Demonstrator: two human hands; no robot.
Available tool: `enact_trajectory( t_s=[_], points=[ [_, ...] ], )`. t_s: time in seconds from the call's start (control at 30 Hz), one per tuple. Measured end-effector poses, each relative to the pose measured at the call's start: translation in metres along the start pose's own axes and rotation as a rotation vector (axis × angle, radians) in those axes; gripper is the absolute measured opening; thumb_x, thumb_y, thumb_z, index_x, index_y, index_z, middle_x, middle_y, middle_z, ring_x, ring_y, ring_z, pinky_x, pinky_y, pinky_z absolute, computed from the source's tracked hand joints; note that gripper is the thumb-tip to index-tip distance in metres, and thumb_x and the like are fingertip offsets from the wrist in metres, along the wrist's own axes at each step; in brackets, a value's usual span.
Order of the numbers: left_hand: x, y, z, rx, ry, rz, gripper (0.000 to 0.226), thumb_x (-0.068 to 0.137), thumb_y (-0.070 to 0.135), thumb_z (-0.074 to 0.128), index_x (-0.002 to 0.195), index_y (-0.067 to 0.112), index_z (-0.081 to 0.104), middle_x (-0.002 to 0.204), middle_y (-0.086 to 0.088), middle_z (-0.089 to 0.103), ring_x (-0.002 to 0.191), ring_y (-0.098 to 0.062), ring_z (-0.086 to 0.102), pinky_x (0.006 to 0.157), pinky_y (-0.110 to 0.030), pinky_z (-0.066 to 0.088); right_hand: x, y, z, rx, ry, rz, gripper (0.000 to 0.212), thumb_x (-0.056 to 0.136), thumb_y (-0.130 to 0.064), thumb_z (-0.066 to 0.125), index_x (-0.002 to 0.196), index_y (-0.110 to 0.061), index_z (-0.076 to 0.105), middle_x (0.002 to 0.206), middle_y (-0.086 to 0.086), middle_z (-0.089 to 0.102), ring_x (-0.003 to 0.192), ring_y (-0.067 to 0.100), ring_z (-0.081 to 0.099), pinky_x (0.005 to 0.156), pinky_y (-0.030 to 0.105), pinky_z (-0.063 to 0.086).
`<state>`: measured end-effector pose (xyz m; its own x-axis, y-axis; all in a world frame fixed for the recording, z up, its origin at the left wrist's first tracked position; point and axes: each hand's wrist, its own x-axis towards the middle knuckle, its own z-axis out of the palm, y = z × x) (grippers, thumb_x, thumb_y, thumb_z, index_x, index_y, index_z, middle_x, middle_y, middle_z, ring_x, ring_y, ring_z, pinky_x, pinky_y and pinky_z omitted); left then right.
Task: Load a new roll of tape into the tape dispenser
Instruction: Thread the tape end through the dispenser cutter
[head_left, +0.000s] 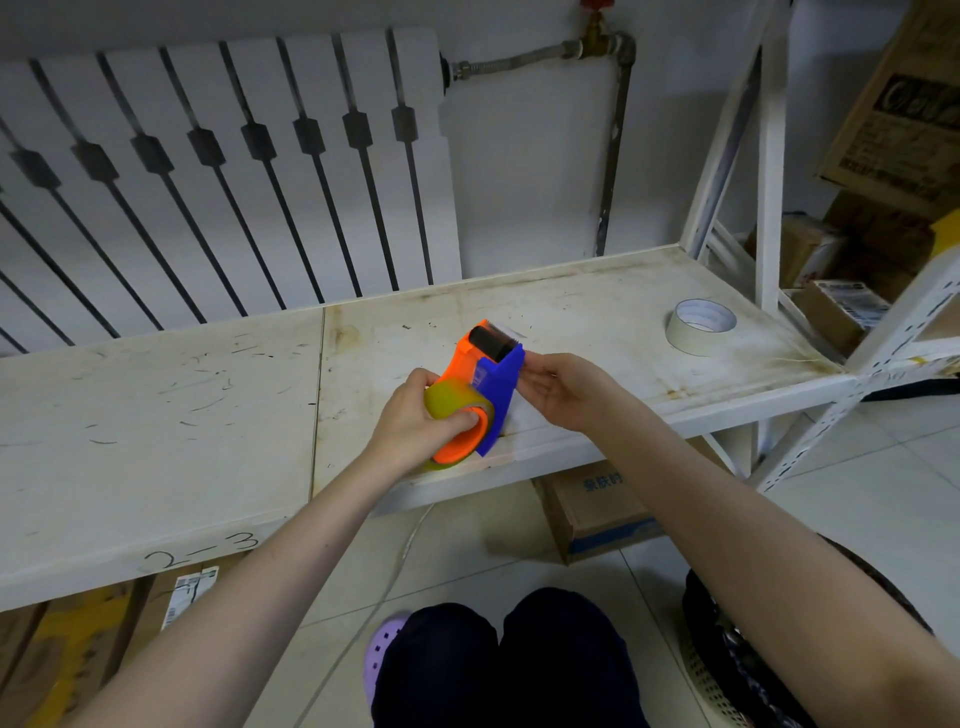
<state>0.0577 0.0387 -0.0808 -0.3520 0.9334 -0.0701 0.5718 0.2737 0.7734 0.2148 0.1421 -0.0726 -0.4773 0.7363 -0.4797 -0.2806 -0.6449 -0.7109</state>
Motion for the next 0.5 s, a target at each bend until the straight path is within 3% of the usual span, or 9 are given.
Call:
enact_trajectory(
  t_s=[0.17, 0.4, 0.5],
  points=[
    [0.0, -0.001, 0.002, 0.031, 0.035, 0.017, 0.061, 0.068, 0.037, 0.08, 0.114, 0.02, 0.045, 0.107, 0.003, 0.053, 0.094, -0.017, 0.054, 0.072, -0.028, 0.046, -0.003, 0.006, -0.003, 0.085, 0.022, -0.035, 0.036, 0.093, 0.002, 0.035, 0.124, 0.002, 0.052, 0.122, 0.019, 0.061, 0.106, 0.025, 0.062, 0.09, 0.031, 0.051],
    [-0.001, 0.006, 0.005, 0.052, 0.109, 0.015, 0.055, 0.066, 0.036, 0.081, 0.107, 0.02, 0.048, 0.1, 0.005, 0.052, 0.089, -0.013, 0.051, 0.058, -0.018, 0.04, -0.011, 0.011, -0.001, -0.299, 0.103, -0.148, 0.038, 0.092, -0.009, 0.036, 0.126, -0.008, 0.053, 0.116, 0.011, 0.064, 0.106, 0.021, 0.061, 0.091, 0.038, 0.047],
    [-0.001, 0.009, 0.005, 0.078, 0.119, 0.012, 0.052, 0.066, 0.037, 0.081, 0.102, 0.021, 0.047, 0.099, 0.005, 0.052, 0.089, -0.014, 0.051, 0.059, -0.018, 0.04, -0.016, 0.011, 0.003, -0.4, 0.071, -0.223, 0.027, 0.094, -0.022, 0.039, 0.109, -0.014, 0.06, 0.115, 0.007, 0.064, 0.109, 0.02, 0.059, 0.094, 0.039, 0.044]
  ],
)
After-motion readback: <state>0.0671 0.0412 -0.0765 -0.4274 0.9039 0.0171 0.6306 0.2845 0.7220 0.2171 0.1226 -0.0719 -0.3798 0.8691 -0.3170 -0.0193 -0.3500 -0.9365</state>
